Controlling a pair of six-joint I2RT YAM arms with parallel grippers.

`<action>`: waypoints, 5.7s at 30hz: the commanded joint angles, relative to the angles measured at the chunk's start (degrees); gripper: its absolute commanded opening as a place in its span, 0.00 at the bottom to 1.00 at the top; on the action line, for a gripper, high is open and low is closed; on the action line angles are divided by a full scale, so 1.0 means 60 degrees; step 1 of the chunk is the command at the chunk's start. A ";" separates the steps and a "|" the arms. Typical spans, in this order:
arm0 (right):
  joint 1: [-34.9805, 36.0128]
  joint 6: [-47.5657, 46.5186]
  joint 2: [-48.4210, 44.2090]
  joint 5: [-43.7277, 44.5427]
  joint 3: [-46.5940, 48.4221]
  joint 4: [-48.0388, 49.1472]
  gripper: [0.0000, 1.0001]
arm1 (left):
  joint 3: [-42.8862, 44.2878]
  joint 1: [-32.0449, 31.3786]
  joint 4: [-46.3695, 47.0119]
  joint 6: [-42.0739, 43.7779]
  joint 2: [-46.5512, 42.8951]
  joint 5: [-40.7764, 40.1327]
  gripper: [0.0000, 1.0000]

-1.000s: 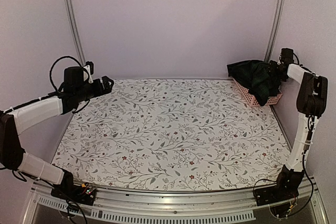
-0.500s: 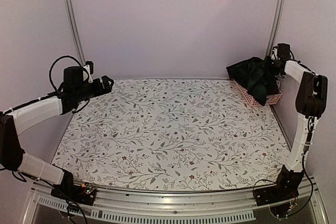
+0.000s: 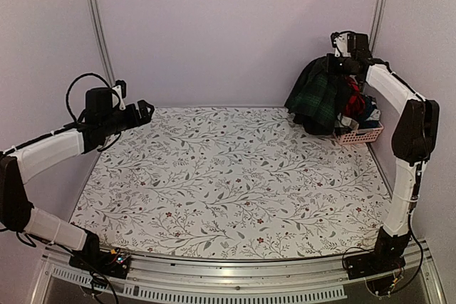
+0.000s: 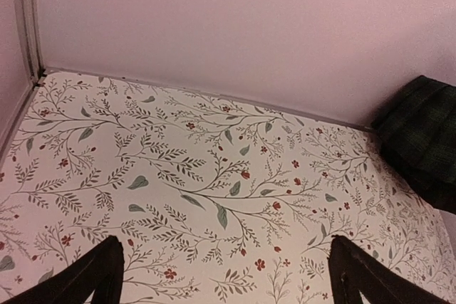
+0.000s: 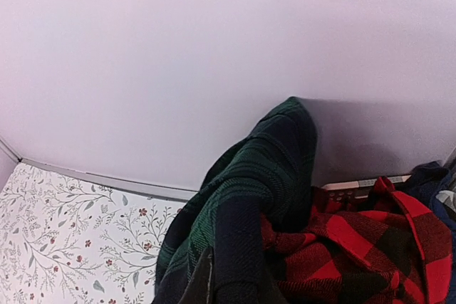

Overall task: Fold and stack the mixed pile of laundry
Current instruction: Place the crumpled skirt at the center of the board, then pick up the crumpled skirt from the center of the board, then pass from the left arm to the right

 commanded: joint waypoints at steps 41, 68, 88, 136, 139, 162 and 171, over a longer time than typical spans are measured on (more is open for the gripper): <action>-0.0183 -0.0399 -0.1568 -0.0948 -0.1884 0.0766 0.00 | 0.0441 -0.0090 0.0227 -0.0043 0.0291 0.0075 1.00; 0.7238 -0.2568 -0.1355 -0.6052 -0.6875 -0.0399 0.10 | -0.1653 -0.0080 0.1539 -0.1202 -0.0232 0.2004 1.00; 0.3946 0.1427 -0.2407 -0.5112 -0.8657 0.1808 0.75 | 0.2061 -0.2649 -0.0896 0.1176 0.4712 0.2826 0.89; 0.3319 0.0826 -0.2277 -0.5117 -0.7662 0.1886 0.57 | -0.1155 -0.8816 -0.1619 0.3615 0.1070 0.0606 0.00; 0.3555 0.0818 -0.2275 -0.5191 -0.7822 0.1742 0.60 | -0.1080 -0.9193 -0.1526 0.3438 0.2075 0.0321 0.00; 0.5111 0.1686 -0.0467 -0.4753 -0.6959 0.1194 0.97 | 0.0614 -1.0087 0.0747 0.4304 0.4880 0.0852 0.00; 0.5667 0.1602 0.0245 -0.5209 -0.5841 0.1152 0.16 | 0.0149 -1.0163 0.0782 0.4079 0.4545 0.0204 0.07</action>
